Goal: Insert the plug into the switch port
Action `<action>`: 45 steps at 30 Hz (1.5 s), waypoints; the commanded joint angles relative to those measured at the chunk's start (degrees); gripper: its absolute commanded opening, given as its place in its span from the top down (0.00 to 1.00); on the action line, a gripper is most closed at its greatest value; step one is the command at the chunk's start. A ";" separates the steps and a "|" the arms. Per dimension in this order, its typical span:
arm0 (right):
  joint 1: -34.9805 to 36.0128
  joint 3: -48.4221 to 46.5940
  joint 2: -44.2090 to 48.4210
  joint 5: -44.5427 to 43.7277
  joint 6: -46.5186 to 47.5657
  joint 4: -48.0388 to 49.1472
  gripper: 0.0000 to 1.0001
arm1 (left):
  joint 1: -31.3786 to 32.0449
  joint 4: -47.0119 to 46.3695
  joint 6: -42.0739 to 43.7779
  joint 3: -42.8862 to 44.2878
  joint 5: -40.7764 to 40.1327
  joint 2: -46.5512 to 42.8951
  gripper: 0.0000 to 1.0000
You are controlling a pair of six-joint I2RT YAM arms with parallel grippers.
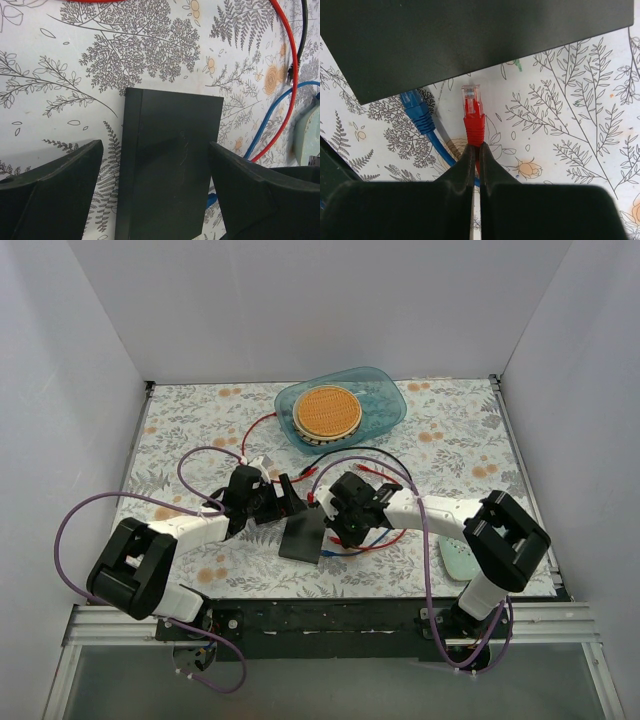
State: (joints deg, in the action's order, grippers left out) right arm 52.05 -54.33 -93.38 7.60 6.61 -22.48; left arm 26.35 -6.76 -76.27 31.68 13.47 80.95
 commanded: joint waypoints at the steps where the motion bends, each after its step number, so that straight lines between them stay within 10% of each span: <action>1: 0.94 -3.06 -0.83 -0.74 1.12 0.07 0.99 | -0.07 -1.93 -0.46 -0.83 2.61 -1.06 0.16; 45: 4.81 -3.68 3.21 -9.44 0.86 4.02 0.99 | -0.07 -5.28 -0.63 -1.36 7.09 2.90 0.25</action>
State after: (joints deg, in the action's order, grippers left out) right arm 56.27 -56.90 -93.91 -0.30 7.38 -22.90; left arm 26.30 -11.86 -77.34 30.04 19.03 83.11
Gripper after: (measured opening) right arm 0.032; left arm 0.752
